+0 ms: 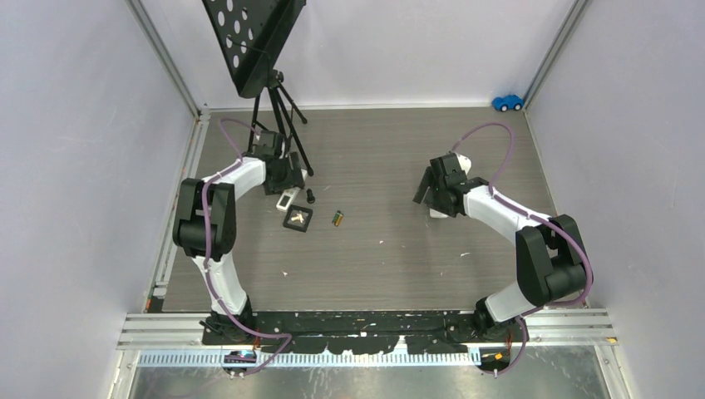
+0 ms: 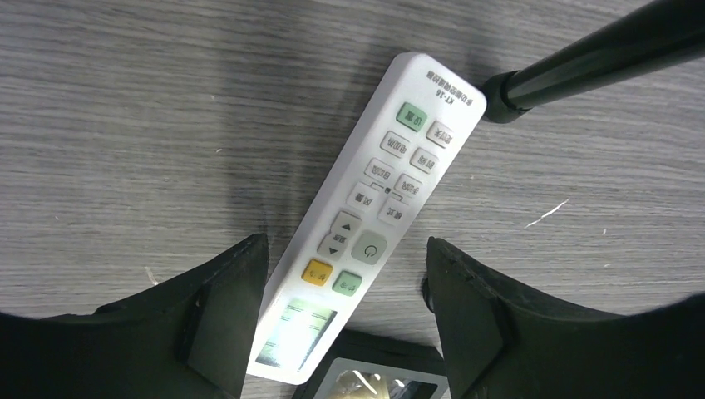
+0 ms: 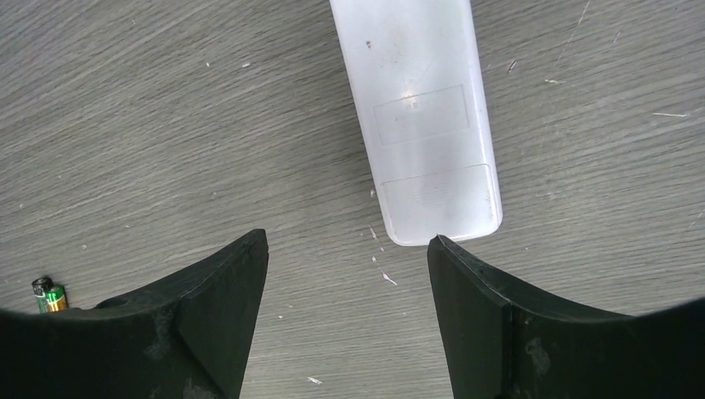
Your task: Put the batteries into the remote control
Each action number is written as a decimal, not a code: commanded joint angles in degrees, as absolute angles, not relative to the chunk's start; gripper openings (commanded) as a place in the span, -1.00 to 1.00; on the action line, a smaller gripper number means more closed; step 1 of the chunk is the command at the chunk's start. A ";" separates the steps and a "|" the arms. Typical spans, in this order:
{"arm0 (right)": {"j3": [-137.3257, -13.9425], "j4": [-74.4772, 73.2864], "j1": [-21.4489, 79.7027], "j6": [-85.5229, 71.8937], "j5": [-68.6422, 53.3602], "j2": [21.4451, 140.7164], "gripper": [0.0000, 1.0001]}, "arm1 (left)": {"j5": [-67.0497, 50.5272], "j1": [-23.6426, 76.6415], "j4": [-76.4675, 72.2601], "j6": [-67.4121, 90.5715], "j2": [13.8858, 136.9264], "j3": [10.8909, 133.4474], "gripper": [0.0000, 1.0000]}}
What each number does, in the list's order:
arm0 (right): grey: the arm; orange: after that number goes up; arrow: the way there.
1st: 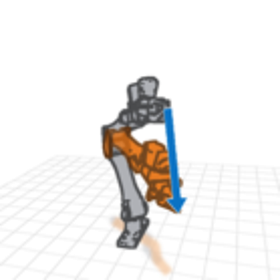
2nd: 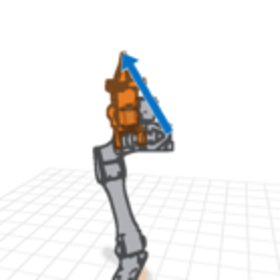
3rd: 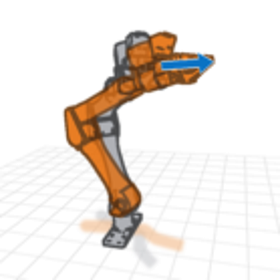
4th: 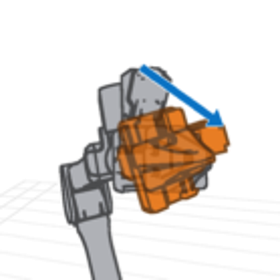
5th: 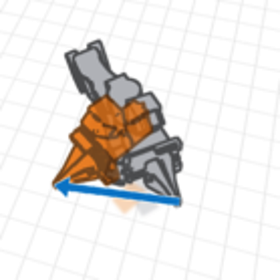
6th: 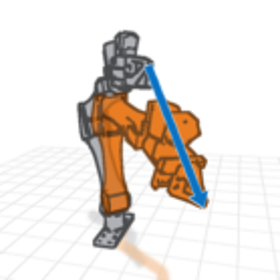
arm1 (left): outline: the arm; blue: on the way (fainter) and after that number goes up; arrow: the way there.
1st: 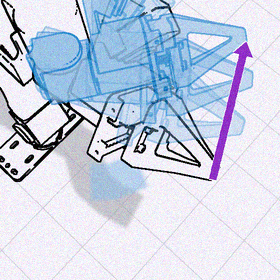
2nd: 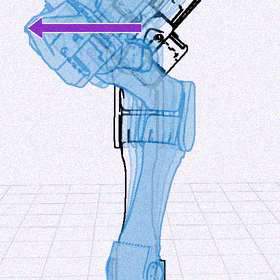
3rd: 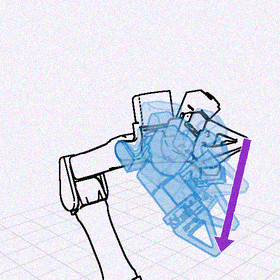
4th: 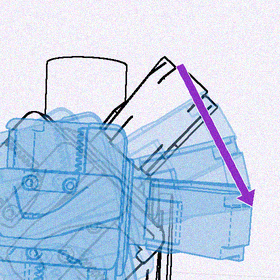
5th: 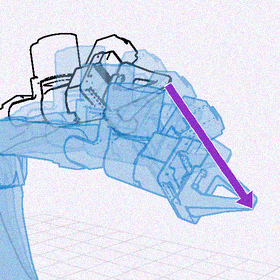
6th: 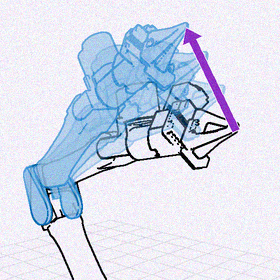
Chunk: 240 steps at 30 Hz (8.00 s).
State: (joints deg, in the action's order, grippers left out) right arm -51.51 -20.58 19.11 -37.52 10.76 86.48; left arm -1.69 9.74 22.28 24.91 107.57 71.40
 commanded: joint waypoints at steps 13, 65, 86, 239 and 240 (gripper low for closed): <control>-51.09 -17.96 18.94 -38.54 9.00 86.23 0.47 | 7.48 12.66 21.76 21.53 109.25 70.63 -0.15; -42.10 33.70 48.95 -78.15 -0.99 69.72 0.62 | -70.09 18.04 -7.54 72.84 61.34 45.03 -0.94; -46.91 4.19 50.09 -96.60 17.76 67.94 -0.35 | -40.53 18.08 16.01 40.60 60.26 51.96 0.66; -35.51 3.82 29.62 -47.69 -13.90 74.58 -0.99 | -47.13 15.73 32.61 29.05 73.13 51.93 -1.00; -35.46 3.21 29.62 -46.45 -12.57 75.60 -0.99 | -47.28 15.73 32.61 29.09 72.59 51.61 -1.00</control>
